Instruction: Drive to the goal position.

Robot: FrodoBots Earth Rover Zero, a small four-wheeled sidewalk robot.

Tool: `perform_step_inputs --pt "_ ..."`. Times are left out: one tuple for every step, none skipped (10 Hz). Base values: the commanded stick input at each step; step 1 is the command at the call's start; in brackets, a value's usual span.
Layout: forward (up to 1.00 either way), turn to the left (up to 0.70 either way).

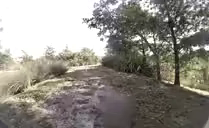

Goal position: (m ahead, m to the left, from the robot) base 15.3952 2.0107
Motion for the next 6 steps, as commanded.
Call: perform_step_inputs --pt "0.85 0.18" --pt "0.85 0.24" --pt "0.85 0.07" --pt "0.85 0.00" --pt "0.85 0.00" --pt "0.85 0.00"
